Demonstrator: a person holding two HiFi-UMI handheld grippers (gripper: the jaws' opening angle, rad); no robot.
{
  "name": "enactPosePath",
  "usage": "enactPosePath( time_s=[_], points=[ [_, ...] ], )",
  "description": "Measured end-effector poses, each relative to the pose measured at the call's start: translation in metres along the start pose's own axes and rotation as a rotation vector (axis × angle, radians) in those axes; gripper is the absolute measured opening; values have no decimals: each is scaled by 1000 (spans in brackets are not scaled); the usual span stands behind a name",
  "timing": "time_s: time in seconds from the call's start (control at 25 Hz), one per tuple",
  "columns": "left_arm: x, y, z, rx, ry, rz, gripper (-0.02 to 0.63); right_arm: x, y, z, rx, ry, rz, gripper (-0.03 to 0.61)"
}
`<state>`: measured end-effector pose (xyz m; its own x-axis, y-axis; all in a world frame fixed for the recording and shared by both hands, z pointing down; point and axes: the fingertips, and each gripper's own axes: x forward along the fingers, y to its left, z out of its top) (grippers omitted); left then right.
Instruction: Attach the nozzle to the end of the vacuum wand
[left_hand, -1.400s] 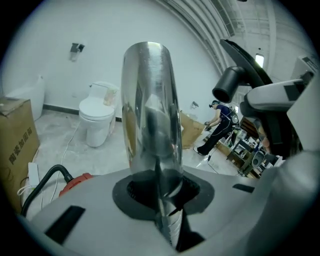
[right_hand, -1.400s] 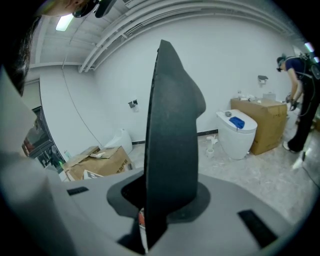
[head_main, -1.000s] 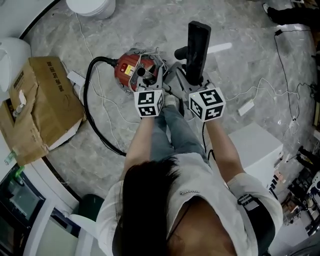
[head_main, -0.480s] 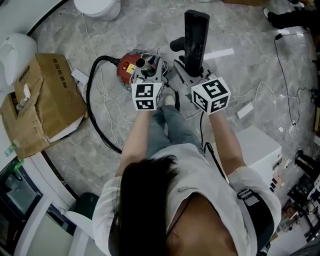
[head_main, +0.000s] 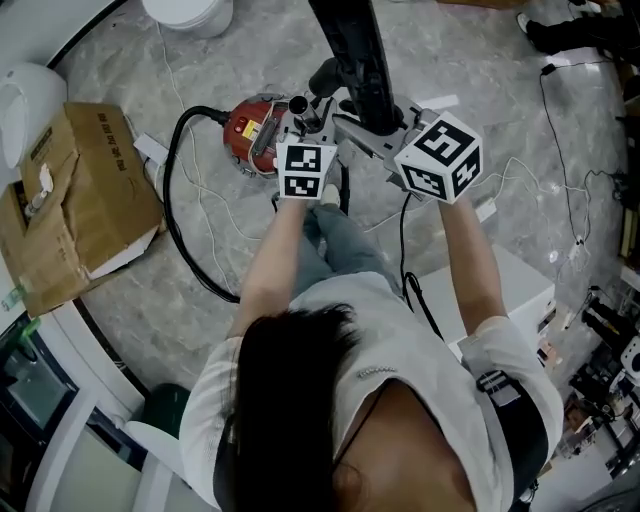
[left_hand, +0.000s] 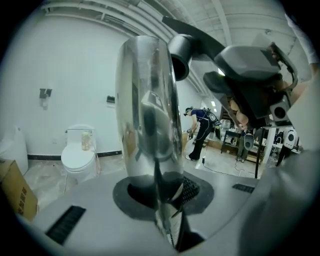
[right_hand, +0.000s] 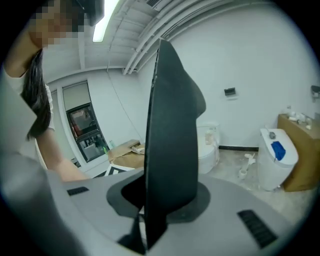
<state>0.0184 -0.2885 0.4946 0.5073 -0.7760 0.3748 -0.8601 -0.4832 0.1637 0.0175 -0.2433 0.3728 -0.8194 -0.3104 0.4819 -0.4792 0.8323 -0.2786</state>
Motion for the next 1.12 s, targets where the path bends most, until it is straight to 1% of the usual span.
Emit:
enactPosePath(
  time_s=[0.24, 0.4, 0.6, 0.68, 0.88, 1.12],
  points=[
    [5, 4, -5, 3, 39, 20, 69, 1, 14, -4, 22, 57, 72, 89],
    [3, 5, -8, 4, 43, 28, 69, 7, 15, -10, 27, 104, 109, 89],
    [4, 1, -11, 13, 39, 13, 69, 21, 13, -13, 41, 130, 146, 89],
    [5, -1, -10, 18, 35, 7, 69, 24, 16, -15, 37, 156, 162, 89],
    [7, 0, -10, 28, 39, 3, 69, 27, 18, -21, -4, 222, 164, 89],
    [9, -4, -9, 44, 41, -10, 69, 27, 15, -21, -119, 324, 148, 89]
  ],
)
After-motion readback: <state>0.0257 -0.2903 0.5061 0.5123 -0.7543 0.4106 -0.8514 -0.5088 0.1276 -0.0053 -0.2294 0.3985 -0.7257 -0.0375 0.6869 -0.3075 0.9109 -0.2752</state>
